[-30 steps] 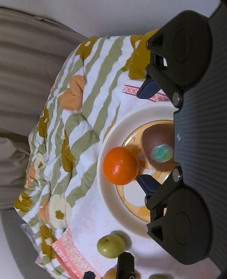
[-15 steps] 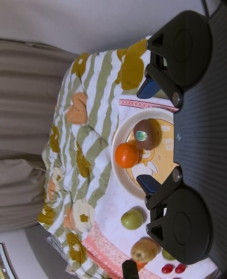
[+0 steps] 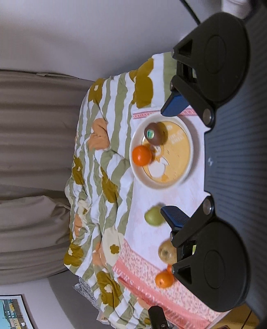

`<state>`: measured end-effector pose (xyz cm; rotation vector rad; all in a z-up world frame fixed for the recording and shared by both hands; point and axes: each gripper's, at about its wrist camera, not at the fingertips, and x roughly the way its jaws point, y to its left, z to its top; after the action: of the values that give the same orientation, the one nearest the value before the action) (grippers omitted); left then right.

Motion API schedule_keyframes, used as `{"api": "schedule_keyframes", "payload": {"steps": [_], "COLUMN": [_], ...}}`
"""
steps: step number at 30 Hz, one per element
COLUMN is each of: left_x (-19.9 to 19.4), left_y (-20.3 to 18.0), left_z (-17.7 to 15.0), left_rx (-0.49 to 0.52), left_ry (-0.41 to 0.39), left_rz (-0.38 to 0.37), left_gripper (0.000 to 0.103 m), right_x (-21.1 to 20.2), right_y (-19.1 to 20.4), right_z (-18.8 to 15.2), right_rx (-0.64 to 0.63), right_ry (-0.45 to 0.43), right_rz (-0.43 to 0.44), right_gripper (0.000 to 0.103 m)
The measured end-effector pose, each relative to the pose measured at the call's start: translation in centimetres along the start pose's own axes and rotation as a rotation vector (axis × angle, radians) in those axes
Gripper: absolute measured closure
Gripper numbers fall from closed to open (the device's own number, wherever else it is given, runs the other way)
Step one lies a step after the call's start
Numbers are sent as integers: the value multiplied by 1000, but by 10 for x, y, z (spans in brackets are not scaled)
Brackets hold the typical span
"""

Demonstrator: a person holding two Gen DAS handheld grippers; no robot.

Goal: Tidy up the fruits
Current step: 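Move both open tools back toward the remaining fruits, then grasp the small tangerine with the left tool while the right tool grasps the green apple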

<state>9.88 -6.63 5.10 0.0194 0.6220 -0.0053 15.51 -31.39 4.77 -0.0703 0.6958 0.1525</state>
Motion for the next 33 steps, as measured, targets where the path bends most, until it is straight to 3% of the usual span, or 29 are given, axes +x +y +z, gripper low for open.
{"api": "schedule_keyframes", "payload": {"steps": [8, 17, 29, 33], "left_x": [-16, 3, 47, 58], "left_y": [45, 84, 89, 85], "left_z": [-34, -84, -148, -161], "left_rx": [34, 32, 17, 13], "left_ry": [32, 136, 246, 250], "left_rz": [30, 51, 57, 42], "left_gripper": [1, 1, 3, 14], "right_x": [-19, 6, 62, 77], "right_y": [53, 95, 120, 125], "right_z": [-30, -68, -111, -119], "right_rx": [12, -36, -100, -98], "right_ry": [18, 87, 122, 132], "right_rz": [-1, 38, 136, 165], "right_gripper": [0, 0, 0, 0]}}
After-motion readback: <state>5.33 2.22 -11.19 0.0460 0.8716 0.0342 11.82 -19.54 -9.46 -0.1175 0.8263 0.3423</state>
